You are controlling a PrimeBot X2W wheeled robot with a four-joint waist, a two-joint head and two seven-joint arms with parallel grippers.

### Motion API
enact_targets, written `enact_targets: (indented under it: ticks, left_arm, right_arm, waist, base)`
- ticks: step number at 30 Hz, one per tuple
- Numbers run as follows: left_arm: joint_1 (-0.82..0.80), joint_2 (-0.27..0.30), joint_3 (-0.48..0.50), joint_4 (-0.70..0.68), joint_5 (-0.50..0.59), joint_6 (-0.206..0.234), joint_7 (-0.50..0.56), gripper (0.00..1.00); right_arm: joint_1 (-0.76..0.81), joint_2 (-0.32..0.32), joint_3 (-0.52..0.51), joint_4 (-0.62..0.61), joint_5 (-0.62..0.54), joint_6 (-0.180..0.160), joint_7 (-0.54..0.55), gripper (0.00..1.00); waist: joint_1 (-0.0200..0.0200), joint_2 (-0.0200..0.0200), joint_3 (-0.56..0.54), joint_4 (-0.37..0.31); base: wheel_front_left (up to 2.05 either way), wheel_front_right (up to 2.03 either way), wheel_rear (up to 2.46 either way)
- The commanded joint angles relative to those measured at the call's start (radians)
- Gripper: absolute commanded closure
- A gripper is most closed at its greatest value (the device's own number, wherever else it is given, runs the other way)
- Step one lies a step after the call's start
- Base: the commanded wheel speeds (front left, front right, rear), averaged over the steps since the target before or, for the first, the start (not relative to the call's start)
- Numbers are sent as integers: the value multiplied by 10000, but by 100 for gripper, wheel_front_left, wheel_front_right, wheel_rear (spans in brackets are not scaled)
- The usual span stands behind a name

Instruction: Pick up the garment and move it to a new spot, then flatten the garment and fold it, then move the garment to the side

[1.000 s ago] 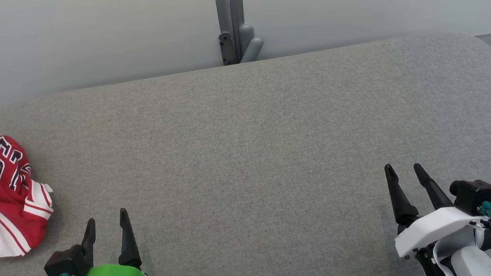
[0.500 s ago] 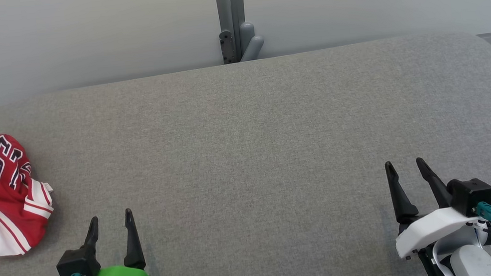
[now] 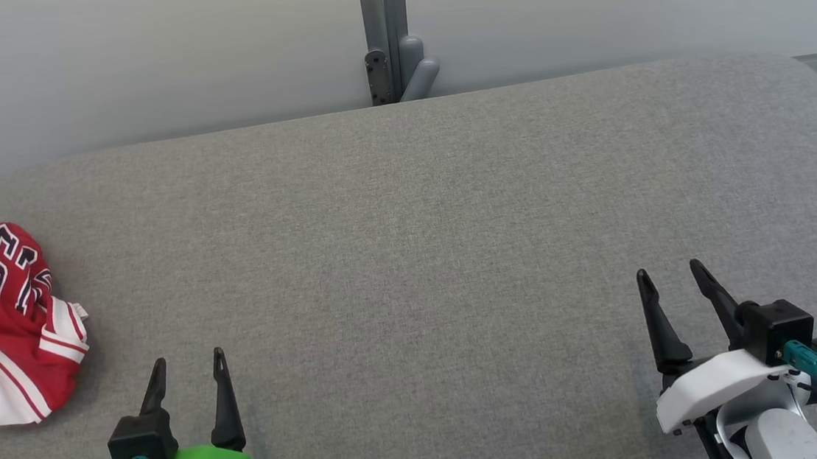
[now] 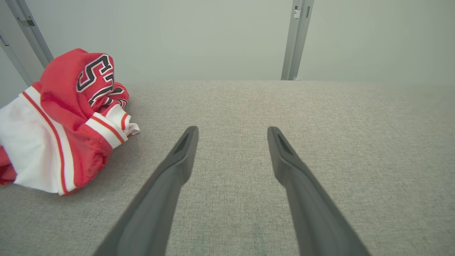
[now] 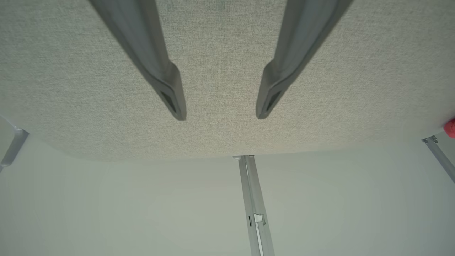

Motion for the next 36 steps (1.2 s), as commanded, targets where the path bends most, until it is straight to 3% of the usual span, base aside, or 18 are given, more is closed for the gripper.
enact_targets:
  ticks: [1,7,11,29,36]
  left_arm:
    - [75,69,-4,-3,189,24,-77,0]
    - [22,69,-30,58,160,4,-81,0]
    - [-140,67,-60,160,35,47,-82,0]
    - [325,53,176,365,-267,72,-78,0]
    - [627,41,514,133,-505,215,-79,0]
  right_arm:
    - [106,-17,-23,-1,-167,4,-76,0]
    - [73,4,-55,-16,-133,2,-88,0]
    - [-16,-20,-37,-143,-112,2,-87,0]
    - [-285,-211,462,180,277,1,-87,0]
    - [-627,-354,1158,506,259,-2,-87,0]
  waist:
    - [0,67,-1,5]
    - [0,68,137,203]
    - [0,68,324,741]
    - [0,68,779,5402]
    - [0,68,983,5639]
  base:
    - [0,0,0]
    - [0,0,0]
    - [0,0,0]
    - [0,0,0]
    - [0,0,0]
